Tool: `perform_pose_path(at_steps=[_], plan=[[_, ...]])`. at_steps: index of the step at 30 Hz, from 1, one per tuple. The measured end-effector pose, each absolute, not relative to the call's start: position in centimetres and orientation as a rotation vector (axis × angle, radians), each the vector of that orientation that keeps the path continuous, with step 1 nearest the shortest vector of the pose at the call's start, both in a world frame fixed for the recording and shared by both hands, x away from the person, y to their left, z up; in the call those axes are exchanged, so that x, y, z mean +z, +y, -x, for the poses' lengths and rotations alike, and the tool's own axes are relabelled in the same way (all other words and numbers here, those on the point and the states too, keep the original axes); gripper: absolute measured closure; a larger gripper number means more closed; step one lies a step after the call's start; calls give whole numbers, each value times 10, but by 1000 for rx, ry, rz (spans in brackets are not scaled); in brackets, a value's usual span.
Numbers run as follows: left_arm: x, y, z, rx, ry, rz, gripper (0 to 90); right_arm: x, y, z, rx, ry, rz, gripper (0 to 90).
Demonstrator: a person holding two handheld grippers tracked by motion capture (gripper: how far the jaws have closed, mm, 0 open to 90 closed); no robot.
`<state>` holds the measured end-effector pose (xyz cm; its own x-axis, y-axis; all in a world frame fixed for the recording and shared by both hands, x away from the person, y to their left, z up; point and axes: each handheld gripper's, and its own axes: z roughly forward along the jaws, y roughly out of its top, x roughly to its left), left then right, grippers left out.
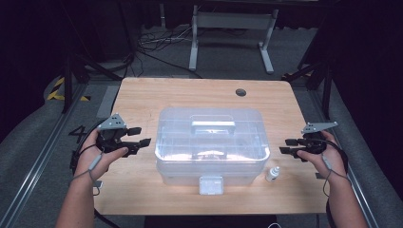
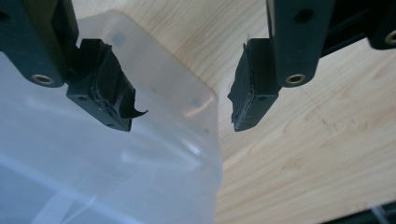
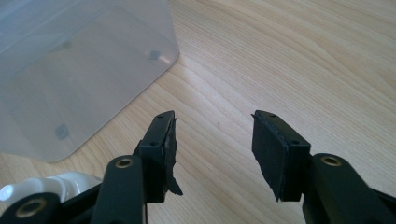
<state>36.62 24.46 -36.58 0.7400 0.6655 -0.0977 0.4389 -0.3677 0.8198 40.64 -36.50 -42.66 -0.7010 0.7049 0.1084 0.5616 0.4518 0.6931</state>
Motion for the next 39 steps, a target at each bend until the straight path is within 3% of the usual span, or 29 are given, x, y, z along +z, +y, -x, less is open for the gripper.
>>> perform_pose_path(at_steps=[21, 39], plan=[[-312, 203, -374, 245, 619, -2016, 426, -429, -372, -397, 1062, 2497, -1142, 511], [-306, 139, -395, 147, 439, -2030, 416, -430, -380, -383, 1049, 2482, -1178, 510]])
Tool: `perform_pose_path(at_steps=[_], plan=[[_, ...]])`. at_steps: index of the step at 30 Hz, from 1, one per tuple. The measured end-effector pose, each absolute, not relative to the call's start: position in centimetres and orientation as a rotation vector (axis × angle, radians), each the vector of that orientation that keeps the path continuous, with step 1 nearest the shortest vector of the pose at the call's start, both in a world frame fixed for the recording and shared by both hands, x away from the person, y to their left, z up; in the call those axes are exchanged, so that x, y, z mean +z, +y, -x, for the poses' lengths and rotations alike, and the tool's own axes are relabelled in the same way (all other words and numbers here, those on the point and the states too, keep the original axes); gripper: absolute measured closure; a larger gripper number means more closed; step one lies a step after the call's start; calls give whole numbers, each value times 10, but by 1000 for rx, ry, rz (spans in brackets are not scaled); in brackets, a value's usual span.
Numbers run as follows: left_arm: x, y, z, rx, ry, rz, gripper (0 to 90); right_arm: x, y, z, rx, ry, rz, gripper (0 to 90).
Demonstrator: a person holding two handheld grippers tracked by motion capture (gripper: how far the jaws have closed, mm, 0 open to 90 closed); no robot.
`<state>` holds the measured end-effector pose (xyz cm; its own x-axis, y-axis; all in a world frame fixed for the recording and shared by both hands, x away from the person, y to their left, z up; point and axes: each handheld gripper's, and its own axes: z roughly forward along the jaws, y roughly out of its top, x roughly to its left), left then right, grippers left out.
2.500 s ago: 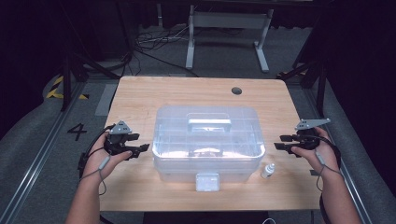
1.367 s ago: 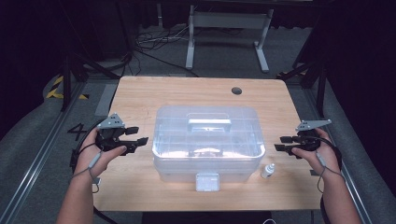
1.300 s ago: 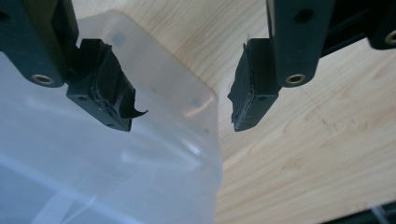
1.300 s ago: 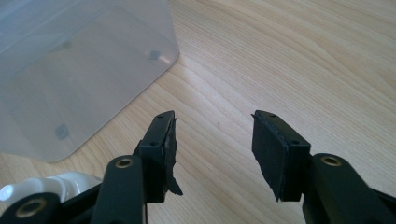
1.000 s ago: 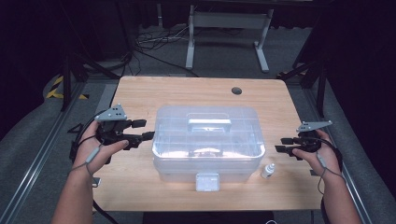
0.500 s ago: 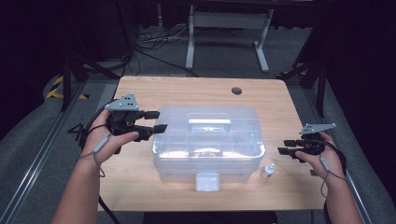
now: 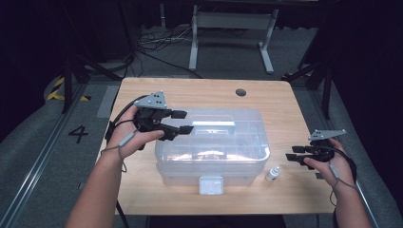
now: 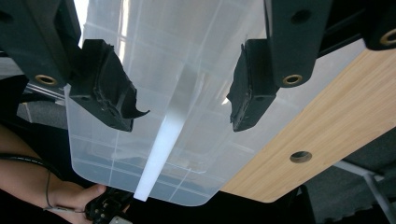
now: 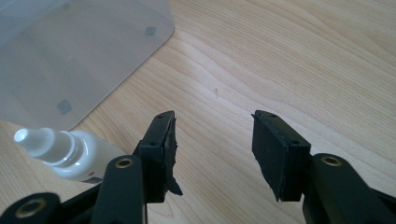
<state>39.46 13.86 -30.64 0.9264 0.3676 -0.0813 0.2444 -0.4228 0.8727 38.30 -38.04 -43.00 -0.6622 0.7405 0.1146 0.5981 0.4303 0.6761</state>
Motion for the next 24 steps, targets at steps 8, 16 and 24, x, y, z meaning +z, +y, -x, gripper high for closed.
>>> perform_pose_path(at_steps=[8, 16, 24], plan=[[-312, 121, -404, 150, 406, -2070, 460, -430, -384, -378, 1043, 2477, -1185, 510], [-317, 112, -408, 145, 371, -2123, 571, -430, -383, -377, 1048, 2480, -1191, 514], [-313, 109, -403, 164, 333, -2152, 714, -428, -379, -377, 1069, 2488, -1178, 507]])
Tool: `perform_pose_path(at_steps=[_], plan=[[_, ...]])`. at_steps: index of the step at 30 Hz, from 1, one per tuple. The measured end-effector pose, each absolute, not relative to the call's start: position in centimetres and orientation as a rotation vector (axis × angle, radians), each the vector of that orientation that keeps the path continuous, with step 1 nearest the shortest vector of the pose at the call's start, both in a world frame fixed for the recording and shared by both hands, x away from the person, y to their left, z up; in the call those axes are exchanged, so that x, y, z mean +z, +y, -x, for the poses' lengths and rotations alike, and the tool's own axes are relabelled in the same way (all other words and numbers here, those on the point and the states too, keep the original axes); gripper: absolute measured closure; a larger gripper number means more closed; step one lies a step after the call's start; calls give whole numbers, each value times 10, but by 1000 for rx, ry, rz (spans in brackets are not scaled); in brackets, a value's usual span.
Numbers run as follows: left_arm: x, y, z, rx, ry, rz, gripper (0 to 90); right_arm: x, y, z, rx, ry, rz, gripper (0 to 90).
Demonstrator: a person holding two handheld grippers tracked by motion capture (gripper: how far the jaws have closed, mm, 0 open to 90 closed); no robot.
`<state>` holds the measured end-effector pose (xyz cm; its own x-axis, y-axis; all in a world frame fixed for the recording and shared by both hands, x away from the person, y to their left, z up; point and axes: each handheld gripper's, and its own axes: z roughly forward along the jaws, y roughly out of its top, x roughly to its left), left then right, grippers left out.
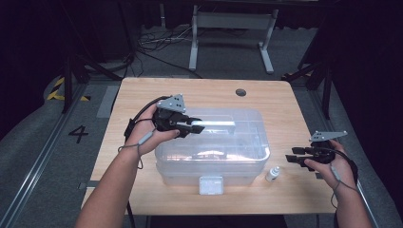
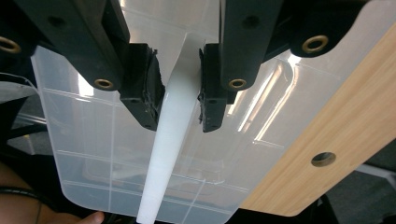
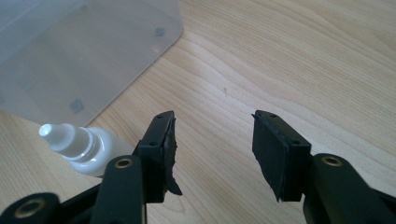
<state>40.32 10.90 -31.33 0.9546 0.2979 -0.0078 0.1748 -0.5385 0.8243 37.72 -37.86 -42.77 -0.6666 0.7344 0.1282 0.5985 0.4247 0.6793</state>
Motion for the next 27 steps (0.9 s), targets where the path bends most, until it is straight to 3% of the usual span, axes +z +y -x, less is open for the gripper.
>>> perform_pose_path(at_steps=[27], plan=[[-291, 105, -423, 152, 414, -2181, 710, -402, -370, -368, 1140, 2440, -1065, 520]])
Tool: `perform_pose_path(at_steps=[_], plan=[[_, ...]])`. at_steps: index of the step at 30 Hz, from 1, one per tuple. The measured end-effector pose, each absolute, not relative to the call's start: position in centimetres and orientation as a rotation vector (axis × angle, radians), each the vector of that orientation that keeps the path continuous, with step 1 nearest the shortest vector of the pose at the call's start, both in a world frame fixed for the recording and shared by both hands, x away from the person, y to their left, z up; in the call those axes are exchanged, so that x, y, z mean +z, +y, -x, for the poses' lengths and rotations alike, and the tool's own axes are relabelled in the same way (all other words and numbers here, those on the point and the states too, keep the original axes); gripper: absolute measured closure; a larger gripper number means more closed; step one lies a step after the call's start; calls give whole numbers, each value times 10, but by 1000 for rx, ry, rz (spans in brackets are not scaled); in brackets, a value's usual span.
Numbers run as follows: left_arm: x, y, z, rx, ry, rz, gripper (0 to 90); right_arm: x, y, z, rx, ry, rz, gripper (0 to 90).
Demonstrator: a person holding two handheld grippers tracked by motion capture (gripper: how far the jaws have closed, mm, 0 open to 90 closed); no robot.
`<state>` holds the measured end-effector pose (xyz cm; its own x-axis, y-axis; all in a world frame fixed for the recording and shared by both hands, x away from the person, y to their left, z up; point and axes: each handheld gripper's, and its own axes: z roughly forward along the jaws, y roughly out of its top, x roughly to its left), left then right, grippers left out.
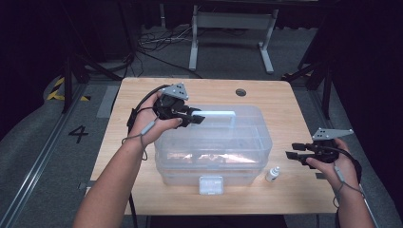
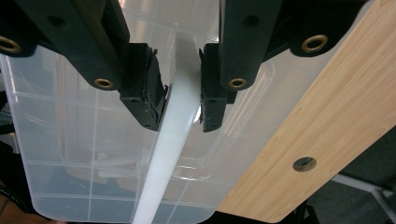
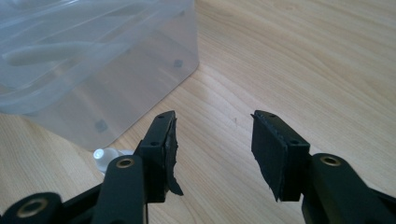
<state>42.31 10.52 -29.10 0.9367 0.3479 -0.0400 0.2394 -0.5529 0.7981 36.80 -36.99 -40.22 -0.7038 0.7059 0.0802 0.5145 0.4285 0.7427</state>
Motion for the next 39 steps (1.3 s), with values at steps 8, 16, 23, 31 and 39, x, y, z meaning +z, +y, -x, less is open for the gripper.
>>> perform_pose_path(at_steps=[8, 16, 23, 31, 39], plan=[[-284, 104, -432, 150, 434, -2193, 706, -384, -366, -359, 1196, 2379, -987, 540], [-274, 104, -449, 116, 458, -2213, 705, -368, -353, -349, 1246, 2359, -927, 629], [-266, 103, -464, 90, 484, -2235, 704, -354, -342, -337, 1366, 2389, -817, 900], [-261, 103, -482, 36, 504, -2244, 703, -348, -324, -330, 1424, 2422, -717, 900], [-259, 103, -490, 14, 513, -2250, 702, -355, -301, -330, 1483, 2441, -652, 900]])
